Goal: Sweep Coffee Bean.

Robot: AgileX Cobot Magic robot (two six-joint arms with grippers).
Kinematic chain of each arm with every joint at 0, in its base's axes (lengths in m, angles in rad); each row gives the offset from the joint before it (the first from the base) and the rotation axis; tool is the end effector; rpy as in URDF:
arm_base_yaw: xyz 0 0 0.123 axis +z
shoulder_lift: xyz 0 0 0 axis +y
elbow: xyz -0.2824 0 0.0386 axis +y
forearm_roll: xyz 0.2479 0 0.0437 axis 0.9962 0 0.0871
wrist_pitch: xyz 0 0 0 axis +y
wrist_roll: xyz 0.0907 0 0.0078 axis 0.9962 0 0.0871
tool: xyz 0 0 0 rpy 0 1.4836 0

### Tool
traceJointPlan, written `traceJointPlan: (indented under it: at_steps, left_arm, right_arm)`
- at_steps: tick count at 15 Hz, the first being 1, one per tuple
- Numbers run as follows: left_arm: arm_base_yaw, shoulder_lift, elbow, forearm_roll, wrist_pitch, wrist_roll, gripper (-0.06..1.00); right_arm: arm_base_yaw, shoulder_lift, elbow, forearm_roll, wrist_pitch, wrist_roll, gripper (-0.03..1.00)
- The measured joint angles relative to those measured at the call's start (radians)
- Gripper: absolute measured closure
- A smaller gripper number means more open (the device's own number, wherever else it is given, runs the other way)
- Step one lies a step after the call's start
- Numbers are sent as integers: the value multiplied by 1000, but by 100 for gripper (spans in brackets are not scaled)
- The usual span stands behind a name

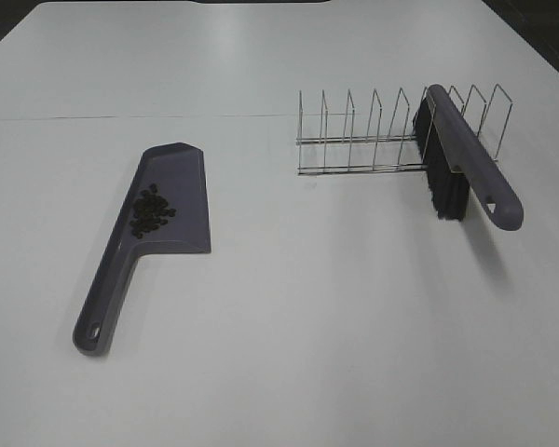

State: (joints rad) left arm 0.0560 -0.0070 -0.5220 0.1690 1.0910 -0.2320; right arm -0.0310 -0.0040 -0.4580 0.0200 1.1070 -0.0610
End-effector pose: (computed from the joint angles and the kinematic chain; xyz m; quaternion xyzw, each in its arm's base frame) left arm -0.0112 0.0130 0.2817 -0.1277 0.8409 0.0383 0.5245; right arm -0.0029 0.0017 0.2618 -0.0135 0.8743 -0.0123 0.4850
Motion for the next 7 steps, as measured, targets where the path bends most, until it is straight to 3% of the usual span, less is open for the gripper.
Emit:
traceJointPlan:
  at_steps: [7]
  left_arm:
    - [0, 0, 0, 0, 0, 0, 11]
  right_arm:
    - [0, 0, 0, 0, 0, 0, 20]
